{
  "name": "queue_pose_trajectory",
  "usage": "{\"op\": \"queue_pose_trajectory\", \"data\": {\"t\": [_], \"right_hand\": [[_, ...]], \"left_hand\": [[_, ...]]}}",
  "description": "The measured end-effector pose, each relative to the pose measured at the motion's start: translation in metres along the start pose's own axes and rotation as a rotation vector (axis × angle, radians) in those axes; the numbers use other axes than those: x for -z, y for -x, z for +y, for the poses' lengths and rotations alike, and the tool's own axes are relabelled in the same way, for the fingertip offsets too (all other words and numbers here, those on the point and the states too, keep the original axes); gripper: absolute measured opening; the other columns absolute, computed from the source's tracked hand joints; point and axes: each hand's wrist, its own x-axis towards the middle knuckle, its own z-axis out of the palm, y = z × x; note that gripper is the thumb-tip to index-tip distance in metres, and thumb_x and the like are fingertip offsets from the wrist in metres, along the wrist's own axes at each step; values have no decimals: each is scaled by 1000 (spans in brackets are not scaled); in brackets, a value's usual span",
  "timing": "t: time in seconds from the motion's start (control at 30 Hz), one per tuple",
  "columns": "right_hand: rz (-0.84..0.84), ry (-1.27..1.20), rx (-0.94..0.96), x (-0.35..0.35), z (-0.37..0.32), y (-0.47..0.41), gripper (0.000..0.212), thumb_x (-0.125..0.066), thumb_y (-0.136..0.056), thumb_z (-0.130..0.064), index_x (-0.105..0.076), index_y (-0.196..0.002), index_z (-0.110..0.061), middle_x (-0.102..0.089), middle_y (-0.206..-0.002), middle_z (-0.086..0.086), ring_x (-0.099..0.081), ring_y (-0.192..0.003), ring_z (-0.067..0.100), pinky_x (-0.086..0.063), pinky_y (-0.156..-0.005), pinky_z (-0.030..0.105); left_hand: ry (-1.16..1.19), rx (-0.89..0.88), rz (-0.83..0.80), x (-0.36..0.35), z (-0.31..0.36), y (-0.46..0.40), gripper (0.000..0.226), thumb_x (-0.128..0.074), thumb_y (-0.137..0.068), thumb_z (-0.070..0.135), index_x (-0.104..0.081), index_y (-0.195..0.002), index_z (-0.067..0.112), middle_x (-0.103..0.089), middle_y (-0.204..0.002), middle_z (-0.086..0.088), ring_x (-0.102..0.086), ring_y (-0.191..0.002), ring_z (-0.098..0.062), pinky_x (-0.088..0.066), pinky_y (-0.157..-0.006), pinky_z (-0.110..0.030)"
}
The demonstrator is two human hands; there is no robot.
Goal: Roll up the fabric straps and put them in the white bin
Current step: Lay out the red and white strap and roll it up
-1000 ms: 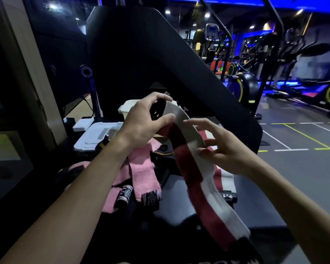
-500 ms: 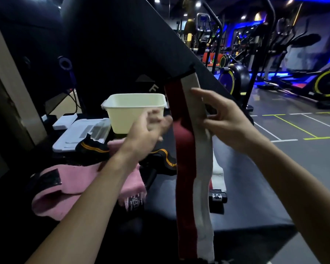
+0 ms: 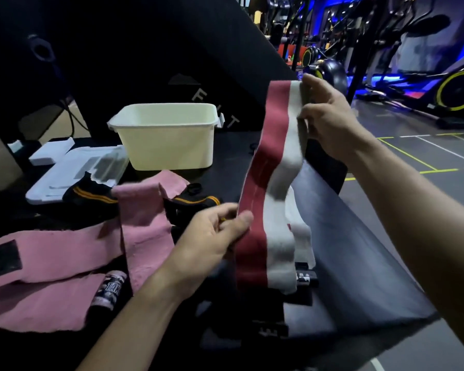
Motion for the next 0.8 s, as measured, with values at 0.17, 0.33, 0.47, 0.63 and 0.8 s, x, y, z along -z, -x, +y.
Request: {"op": "queue_pose_trajectory", "data": {"t": [0.17,0.33,0.47,0.63,0.8], "right_hand": [[66,97,-160,18,63,-34,85,-38,-78,26,-42,-153,-13,-59,-135,-5,-66,-80,-10,-39,-50,17],[46,218,-258,22,114,-53,85,-40,-81,23,-38,-156,-18,-53,-144,-2,-61,-77,6,-42,-41,17],[-8,298,-234,9,134,-71,89,-39,-80,23,-35,-157,-20,-50,-148,0,-60,-77,5,-42,-44,17],[-91,557,-243,-6,165,-85,78,-48,-87,12,-34,-157,-21,-43,-156,9,-66,-109,25,-54,-61,20],[-137,893,-118,-15,173,-81,69,-73,-88,-17,-45,-151,-15,-41,-151,15,-51,-132,29,-39,-106,26]], "left_hand": [[5,11,63,-27,-17,-61,29,-57,-103,21,-69,-112,-3,-72,-90,-11,-62,-75,-18,-50,-57,-23],[-44,196,10,-33,-62,-77,30,-50,-108,16,-63,-106,-11,-63,-81,-16,-58,-61,-21,-43,-40,-21],[-195,199,8,-32,-73,-78,26,-47,-108,18,-63,-104,-3,-61,-75,-14,-62,-61,-30,-54,-46,-30],[-264,188,45,-35,-69,-77,21,-49,-107,22,-65,-111,9,-76,-77,-7,-73,-66,-43,-60,-60,-60],[-274,160,39,-33,-72,-76,16,-58,-96,25,-65,-109,16,-68,-81,-21,-74,-62,-36,-60,-62,-61]]}}
